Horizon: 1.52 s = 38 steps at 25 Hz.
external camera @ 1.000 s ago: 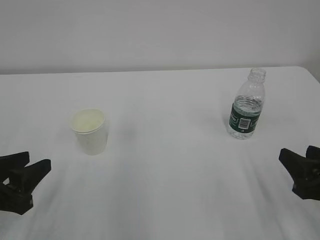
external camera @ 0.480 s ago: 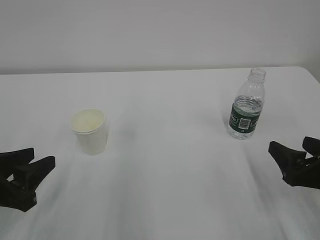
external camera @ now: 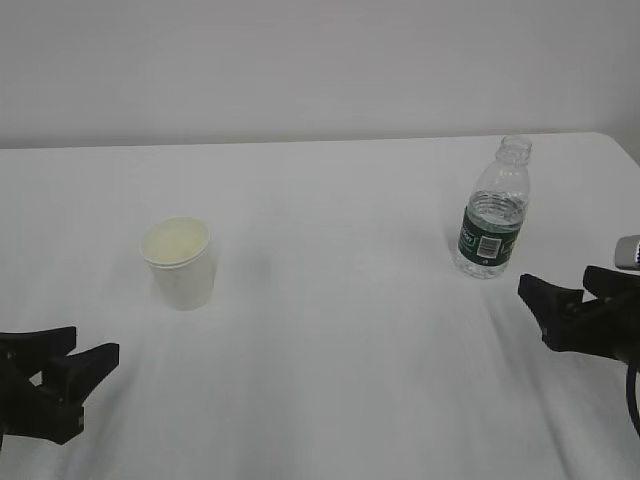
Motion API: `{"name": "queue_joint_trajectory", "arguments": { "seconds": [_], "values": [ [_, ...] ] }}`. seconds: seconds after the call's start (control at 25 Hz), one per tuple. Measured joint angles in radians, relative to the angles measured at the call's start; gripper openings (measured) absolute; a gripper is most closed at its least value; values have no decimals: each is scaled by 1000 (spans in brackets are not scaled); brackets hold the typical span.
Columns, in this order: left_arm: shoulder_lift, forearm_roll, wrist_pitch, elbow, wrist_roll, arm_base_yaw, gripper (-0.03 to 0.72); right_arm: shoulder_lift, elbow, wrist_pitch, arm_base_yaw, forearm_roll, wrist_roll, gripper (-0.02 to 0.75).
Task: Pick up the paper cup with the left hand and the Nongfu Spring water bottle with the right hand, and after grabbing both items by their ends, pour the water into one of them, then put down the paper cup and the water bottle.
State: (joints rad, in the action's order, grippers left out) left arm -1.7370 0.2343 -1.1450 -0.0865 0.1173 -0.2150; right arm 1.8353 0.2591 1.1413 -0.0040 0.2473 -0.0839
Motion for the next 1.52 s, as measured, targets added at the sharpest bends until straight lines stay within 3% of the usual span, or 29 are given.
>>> {"name": "queue_joint_trajectory", "arguments": {
  "seconds": [0.36,1.52],
  "values": [
    [-48,37,0,-47,0,0,461,93,123,0,0,47,2,649],
    [-89,46,-3,-77,0,0,462,359,427,0,0,83,-52,650]
  ]
}}
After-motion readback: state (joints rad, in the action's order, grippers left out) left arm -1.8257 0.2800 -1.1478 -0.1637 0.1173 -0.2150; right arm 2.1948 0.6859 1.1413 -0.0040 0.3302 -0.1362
